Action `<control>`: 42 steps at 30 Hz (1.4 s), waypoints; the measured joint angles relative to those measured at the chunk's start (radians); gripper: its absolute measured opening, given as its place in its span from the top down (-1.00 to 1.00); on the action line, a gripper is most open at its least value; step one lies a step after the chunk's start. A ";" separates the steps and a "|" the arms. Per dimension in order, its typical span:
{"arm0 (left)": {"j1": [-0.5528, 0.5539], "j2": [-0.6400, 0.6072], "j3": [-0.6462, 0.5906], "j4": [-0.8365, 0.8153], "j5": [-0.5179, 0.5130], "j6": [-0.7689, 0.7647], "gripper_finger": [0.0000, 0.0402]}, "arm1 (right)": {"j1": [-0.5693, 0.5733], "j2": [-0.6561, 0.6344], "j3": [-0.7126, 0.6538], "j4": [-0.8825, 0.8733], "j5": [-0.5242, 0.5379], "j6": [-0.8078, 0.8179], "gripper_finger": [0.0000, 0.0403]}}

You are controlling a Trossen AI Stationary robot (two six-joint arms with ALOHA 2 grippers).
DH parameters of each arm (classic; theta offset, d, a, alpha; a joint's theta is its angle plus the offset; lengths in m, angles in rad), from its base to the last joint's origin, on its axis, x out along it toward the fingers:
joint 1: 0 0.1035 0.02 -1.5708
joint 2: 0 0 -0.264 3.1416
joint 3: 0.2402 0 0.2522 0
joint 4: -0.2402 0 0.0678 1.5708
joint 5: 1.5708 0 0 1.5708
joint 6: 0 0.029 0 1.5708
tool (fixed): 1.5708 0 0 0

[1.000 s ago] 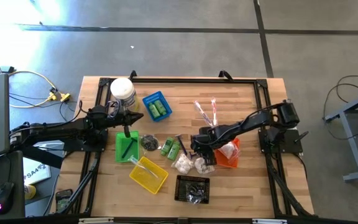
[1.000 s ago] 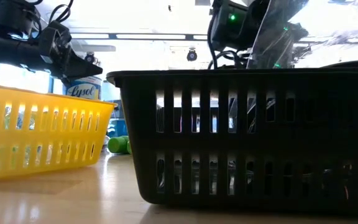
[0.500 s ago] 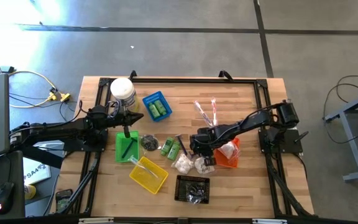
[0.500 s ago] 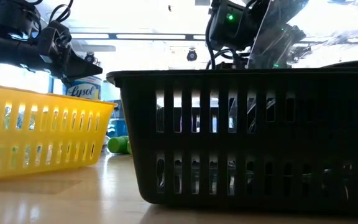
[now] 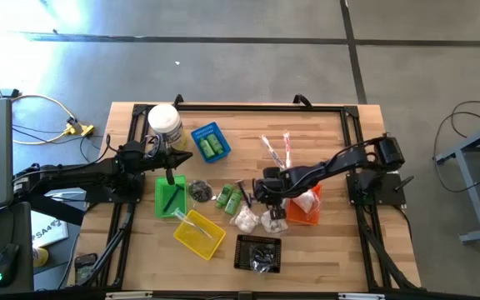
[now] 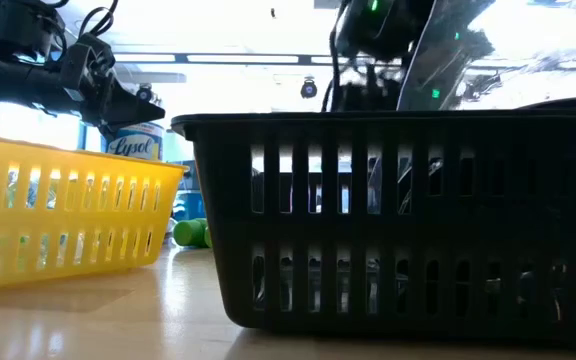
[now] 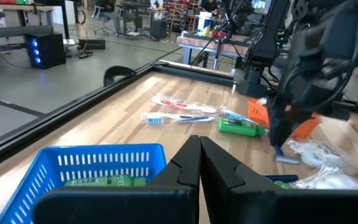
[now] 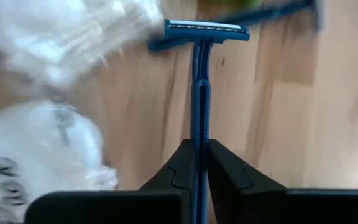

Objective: Pick & Place Travel size toiletries
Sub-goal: Put the blue razor into the green bin

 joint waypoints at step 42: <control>-0.001 -0.003 0.042 0.455 0.457 -0.101 1.00 | -0.161 0.490 0.783 0.399 -0.265 -0.103 0.90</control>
